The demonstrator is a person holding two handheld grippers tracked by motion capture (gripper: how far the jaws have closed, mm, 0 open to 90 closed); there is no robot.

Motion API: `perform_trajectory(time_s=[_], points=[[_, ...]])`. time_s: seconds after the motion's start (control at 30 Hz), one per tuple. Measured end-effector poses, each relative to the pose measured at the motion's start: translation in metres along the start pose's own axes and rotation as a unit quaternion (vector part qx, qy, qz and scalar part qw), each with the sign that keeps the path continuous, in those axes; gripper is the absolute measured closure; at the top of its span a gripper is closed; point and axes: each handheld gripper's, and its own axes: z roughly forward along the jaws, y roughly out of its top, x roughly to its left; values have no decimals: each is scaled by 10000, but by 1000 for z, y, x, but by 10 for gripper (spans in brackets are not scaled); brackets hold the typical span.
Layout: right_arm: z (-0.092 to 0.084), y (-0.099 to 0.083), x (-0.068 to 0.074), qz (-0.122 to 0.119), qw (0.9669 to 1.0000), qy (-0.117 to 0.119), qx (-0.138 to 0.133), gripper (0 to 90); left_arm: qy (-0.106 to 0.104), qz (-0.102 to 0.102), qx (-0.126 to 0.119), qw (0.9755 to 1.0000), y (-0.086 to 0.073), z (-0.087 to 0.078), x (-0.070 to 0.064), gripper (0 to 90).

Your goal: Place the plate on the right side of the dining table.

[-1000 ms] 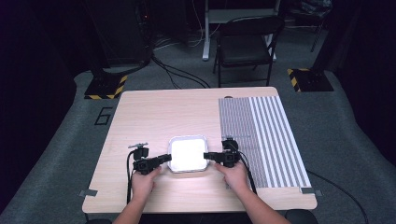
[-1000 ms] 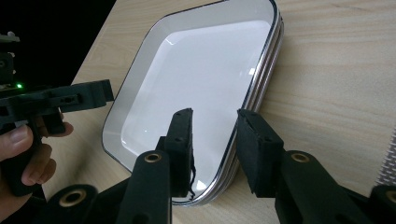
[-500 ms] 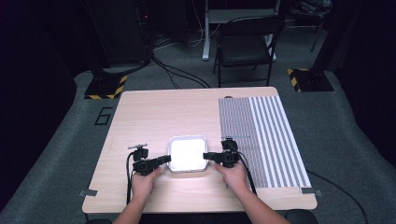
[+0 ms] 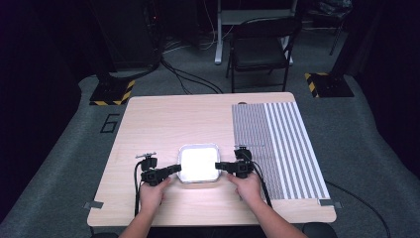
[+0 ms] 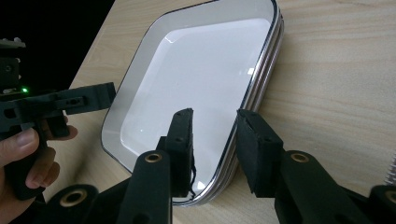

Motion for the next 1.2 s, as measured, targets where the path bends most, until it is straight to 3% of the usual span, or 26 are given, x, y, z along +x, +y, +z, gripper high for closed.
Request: perform_trajectory(time_s=[0.27,0.53,0.83,1.2], points=[[-1,1,0,55,10000,23,12,692,-87,-82,62,9999,2,-1,2,695],[0,0,0,-10,9999,-135,14,779,207,116,45,9997,1,0,-2,773],[0,-1,2,-70,9996,-279,-6,827,254,48,6,9997,1,1,-4,776],[1,-2,6,-274,9985,-463,-7,829,411,136,-49,9991,0,2,-6,806]])
